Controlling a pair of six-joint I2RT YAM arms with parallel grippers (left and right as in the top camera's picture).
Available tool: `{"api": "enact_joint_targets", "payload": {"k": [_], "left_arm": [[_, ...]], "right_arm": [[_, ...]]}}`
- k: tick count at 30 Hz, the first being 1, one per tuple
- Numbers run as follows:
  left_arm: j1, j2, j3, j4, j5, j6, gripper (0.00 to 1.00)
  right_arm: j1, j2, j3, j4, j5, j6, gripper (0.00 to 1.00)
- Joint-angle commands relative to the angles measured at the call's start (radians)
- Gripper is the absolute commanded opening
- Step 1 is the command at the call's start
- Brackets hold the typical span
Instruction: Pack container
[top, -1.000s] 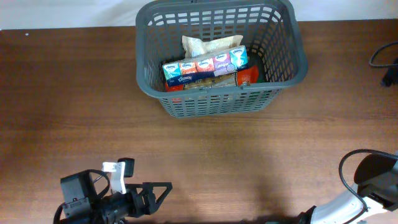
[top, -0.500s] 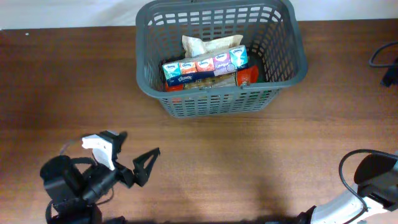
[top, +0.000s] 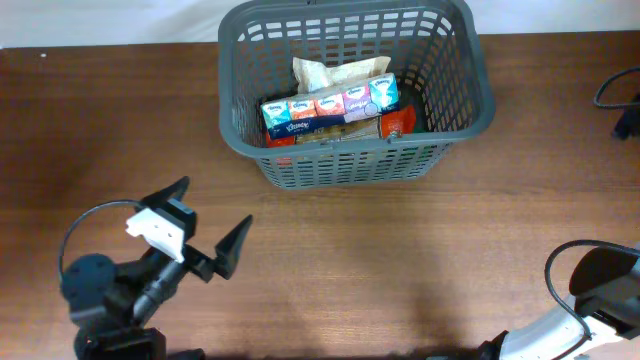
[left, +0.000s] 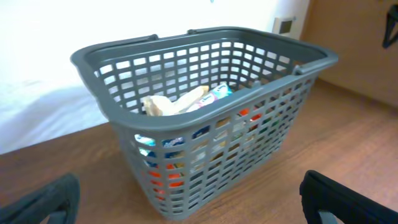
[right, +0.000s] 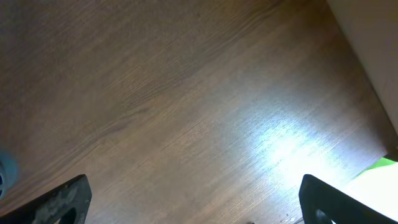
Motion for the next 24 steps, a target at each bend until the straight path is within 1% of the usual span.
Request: {"api": "enact_joint_targets", "payload": {"k": [1, 5, 7, 9, 11, 16, 21, 24], "left_arm": [[-0.134, -0.032, 0.001, 0.005, -0.259, -0.002, 0.99], [-0.256, -0.073, -0.007, 0.006, -0.502, -0.074, 0.99], [-0.304, -0.103, -0.023, 0.007, -0.595, -0.100, 0.99], [-0.337, -0.137, -0.048, 0.013, -0.642, -0.102, 0.99], [-0.357, -0.179, -0.087, 0.037, -0.665, -0.102, 0.99], [-0.360, -0.293, -0.232, 0.126, -0.664, -0.102, 0.99], [-0.351, -0.372, -0.375, 0.270, -0.655, -0.103, 0.99], [-0.333, -0.394, -0.435, 0.336, -0.650, -0.125, 0.99]], "right_arm": [[-0.003, -0.004, -0.003, 0.000, -0.001, 0.008, 0.99], [-0.003, -0.004, -0.003, 0.000, -0.001, 0.008, 0.99], [-0.003, -0.004, -0.003, 0.000, -0.001, 0.008, 0.99], [-0.003, -0.004, -0.003, 0.000, -0.001, 0.008, 0.99], [-0.003, -0.004, -0.003, 0.000, -0.001, 0.008, 0.99], [-0.003, -0.004, -0.003, 0.000, -0.001, 0.008, 0.99], [-0.003, -0.004, -0.003, 0.000, -0.001, 0.008, 0.99], [-0.003, -0.004, -0.003, 0.000, -0.001, 0.008, 0.99]]}}
